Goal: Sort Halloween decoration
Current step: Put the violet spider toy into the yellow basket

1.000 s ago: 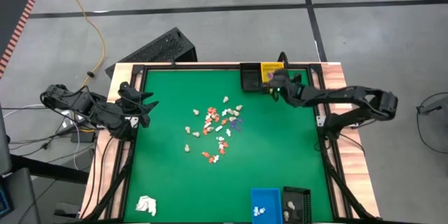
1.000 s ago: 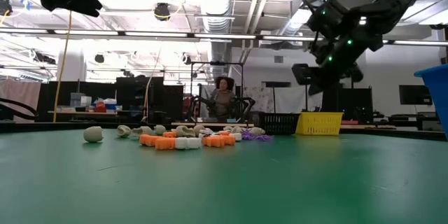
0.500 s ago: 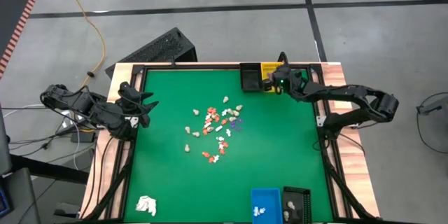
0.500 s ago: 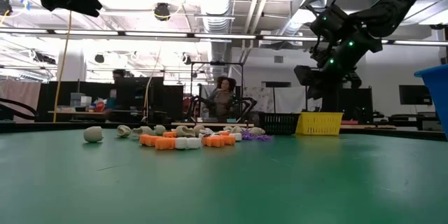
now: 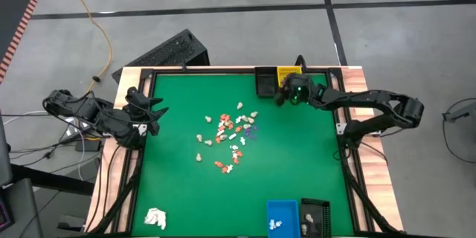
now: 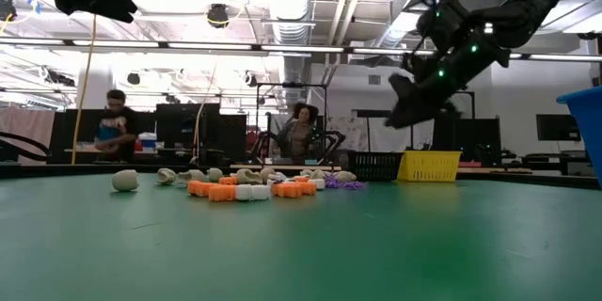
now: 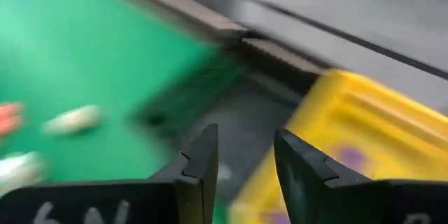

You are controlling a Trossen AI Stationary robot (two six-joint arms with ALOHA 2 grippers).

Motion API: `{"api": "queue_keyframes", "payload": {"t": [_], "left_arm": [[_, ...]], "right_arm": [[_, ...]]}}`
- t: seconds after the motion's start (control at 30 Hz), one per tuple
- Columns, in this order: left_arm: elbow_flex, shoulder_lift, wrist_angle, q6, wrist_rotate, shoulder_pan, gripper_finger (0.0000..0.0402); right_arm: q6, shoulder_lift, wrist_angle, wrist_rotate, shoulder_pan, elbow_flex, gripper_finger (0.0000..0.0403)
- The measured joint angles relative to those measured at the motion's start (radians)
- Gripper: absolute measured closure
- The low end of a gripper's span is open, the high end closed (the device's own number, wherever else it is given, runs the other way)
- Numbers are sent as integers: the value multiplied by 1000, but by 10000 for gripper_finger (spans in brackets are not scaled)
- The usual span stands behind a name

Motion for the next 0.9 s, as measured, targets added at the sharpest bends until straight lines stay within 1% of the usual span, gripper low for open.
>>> {"api": "queue_keyframes", "payload": {"t": [0.07,0.13,0.2,0.3,0.4,0.47,0.53,0.63,0.73,0.9], "left_arm": [[0,0,0,0,0,0,213],[0,0,0,0,0,0,213],[0,0,0,0,0,0,213],[0,0,0,0,0,0,213],[0,0,0,1,0,0,213],[0,0,0,1,0,0,213],[0,0,0,1,0,0,213],[0,0,0,1,0,0,213],[0,0,0,-4,11,0,213],[0,0,0,0,29,0,213]], "right_arm": [[-45,0,40,-124,65,0,270],[-50,4,61,-171,147,0,270],[-54,18,63,-151,231,0,270],[-51,62,70,-60,348,0,270],[-37,138,118,21,437,0,271],[-35,196,174,52,476,0,271],[-35,256,244,72,496,0,271],[-28,327,318,75,501,0,271],[-18,381,350,77,494,0,271],[-4,434,375,79,472,0,271]]}}
